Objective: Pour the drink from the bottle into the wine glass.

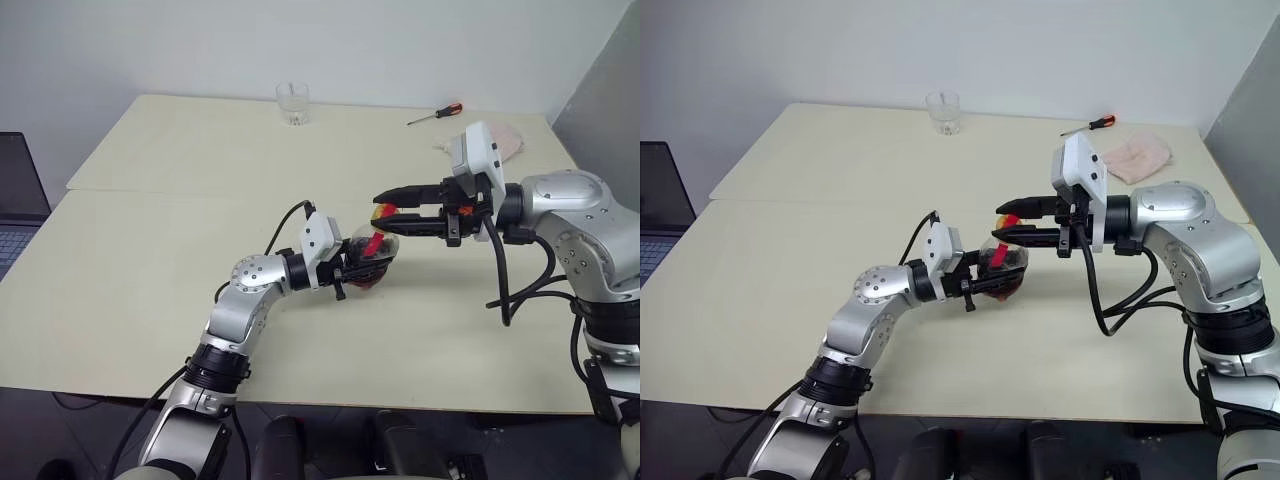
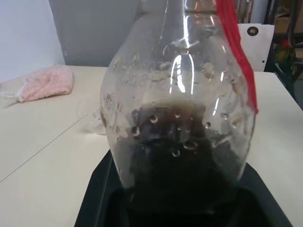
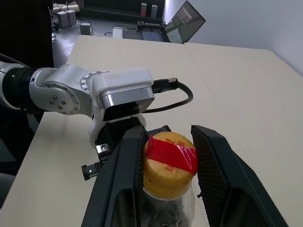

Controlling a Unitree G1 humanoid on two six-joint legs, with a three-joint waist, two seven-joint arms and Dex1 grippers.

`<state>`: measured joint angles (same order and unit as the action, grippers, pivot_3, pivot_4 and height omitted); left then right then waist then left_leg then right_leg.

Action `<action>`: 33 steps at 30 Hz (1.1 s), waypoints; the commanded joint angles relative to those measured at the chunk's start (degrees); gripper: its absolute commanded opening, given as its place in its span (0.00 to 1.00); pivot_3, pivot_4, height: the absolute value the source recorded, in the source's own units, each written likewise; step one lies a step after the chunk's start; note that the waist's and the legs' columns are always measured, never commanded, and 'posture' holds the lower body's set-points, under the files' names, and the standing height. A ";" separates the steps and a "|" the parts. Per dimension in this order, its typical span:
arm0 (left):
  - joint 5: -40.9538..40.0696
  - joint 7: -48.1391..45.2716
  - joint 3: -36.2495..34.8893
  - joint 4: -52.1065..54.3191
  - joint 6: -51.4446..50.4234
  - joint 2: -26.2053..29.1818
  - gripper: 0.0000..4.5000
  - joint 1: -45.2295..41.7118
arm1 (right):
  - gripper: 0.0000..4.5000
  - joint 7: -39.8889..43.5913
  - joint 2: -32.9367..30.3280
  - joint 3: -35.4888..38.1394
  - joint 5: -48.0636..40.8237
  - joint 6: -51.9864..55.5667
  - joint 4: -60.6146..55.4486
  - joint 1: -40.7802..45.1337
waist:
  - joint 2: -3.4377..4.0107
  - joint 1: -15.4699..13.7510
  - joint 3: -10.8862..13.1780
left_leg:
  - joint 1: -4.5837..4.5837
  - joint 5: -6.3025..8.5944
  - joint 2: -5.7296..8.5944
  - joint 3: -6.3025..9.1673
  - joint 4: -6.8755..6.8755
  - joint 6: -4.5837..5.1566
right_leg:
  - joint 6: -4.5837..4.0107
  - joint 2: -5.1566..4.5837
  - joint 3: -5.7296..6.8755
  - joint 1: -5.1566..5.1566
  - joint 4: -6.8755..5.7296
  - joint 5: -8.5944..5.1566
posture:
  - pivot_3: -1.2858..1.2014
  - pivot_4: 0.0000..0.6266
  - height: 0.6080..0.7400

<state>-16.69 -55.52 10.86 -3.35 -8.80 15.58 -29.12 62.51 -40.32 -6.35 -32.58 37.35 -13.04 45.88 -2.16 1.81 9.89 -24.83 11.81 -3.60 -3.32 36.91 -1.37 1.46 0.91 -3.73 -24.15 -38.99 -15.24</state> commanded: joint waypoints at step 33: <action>-0.81 -1.15 0.03 -1.13 1.87 -2.48 0.30 -4.02 | 1.00 10.07 1.78 3.65 -0.97 0.21 4.89 9.31 | 0.03 -0.06 0.02 | 0.00 0.00 0.00 -0.01 0.02 0.00 | -0.17 0.00 0.03 0.00 -0.04 0.10 | 0.52 0.24 1.00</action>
<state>-16.76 -56.37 10.92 -5.66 -8.30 13.61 -32.12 74.87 -37.96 -6.23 -32.35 37.13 -6.25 53.43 -2.13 1.75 9.91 -24.83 11.81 -3.60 -3.32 36.93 -1.38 1.30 0.91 -3.70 -24.16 -39.04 -15.14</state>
